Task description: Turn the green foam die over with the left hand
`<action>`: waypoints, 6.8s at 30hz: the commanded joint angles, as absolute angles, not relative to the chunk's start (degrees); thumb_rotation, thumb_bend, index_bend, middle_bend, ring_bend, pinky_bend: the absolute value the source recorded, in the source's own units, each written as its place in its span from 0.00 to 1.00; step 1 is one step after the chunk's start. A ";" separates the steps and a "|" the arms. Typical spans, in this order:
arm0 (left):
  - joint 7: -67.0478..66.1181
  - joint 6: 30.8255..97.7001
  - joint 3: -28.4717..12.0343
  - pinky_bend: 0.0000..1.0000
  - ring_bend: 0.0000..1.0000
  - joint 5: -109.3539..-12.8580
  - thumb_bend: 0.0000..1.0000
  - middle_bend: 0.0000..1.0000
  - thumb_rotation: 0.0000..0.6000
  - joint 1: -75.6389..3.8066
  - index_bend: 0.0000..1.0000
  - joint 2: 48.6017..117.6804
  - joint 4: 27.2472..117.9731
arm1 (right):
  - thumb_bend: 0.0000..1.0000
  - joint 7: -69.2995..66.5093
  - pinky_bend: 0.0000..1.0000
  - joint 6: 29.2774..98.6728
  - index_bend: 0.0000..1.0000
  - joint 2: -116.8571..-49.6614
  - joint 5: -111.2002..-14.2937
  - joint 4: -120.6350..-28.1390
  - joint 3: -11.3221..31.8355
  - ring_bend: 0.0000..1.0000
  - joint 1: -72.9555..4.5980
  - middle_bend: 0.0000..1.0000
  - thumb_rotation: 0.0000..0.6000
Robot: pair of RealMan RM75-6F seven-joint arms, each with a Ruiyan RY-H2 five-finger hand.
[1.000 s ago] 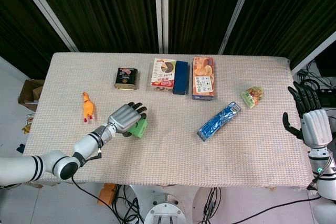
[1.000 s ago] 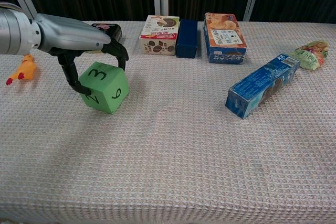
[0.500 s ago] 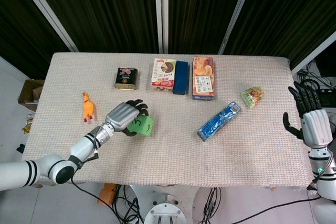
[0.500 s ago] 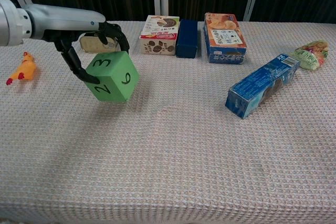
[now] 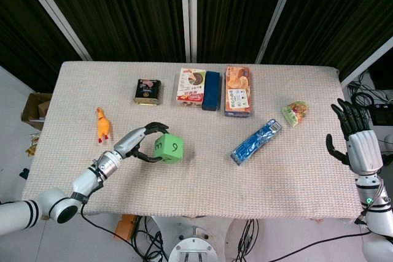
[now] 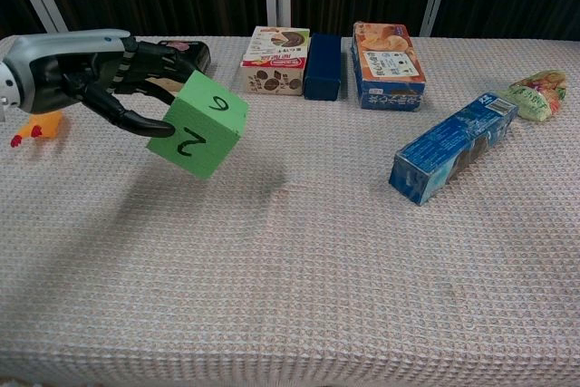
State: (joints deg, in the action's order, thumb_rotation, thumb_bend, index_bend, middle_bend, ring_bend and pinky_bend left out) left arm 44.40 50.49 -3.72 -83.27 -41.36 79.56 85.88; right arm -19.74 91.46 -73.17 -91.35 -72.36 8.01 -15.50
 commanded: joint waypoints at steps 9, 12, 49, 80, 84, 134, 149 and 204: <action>54.59 57.77 -0.05 0.18 0.07 -91.52 0.31 0.16 1.00 -38.37 0.58 88.95 71.77 | 0.48 -18.97 0.00 90.81 0.00 -73.37 -91.16 -72.53 7.82 0.00 -15.48 0.00 1.00; 54.88 58.62 0.43 0.18 0.07 -92.17 0.31 0.16 1.00 -38.31 0.58 89.48 70.69 | 0.48 -18.95 0.00 90.46 0.00 -73.58 -91.03 -72.38 7.76 0.00 -15.53 0.00 1.00; 50.08 66.19 2.71 0.18 0.07 -93.50 0.27 0.12 1.00 -35.70 0.08 87.33 68.52 | 0.48 -18.97 0.00 91.12 0.00 -73.79 -91.54 -72.89 7.88 0.00 -15.43 0.00 1.00; -20.33 51.46 0.40 0.17 0.04 -77.86 0.19 0.04 1.00 -40.75 0.08 66.73 107.27 | 0.48 -21.37 0.00 93.12 0.00 -74.16 -91.74 -71.32 8.32 0.00 -14.77 0.00 1.00; -29.32 50.92 -0.99 0.17 0.04 -72.98 0.19 0.03 1.00 -42.74 0.08 71.73 105.20 | 0.48 -21.91 0.00 93.74 0.00 -73.80 -91.52 -71.20 8.47 0.00 -14.34 0.00 1.00; -47.37 54.09 0.87 0.16 0.01 -30.76 0.23 0.00 1.00 -61.45 0.23 74.34 112.28 | 0.49 -24.76 0.00 89.29 0.00 -72.73 -90.50 -67.91 7.21 0.00 -14.72 0.00 1.00; -38.28 57.98 -0.95 0.16 0.01 -36.94 0.36 0.06 1.00 -58.35 0.43 73.31 115.47 | 0.48 -25.15 0.00 89.13 0.00 -73.14 -90.41 -67.29 6.93 0.00 -14.57 0.00 1.00; 48.93 66.38 -0.48 0.16 0.03 -89.96 0.27 0.16 1.00 -34.97 0.11 99.35 60.16 | 0.49 -19.40 0.00 87.40 0.00 -72.97 -91.11 -71.60 5.65 0.00 -14.61 0.00 1.00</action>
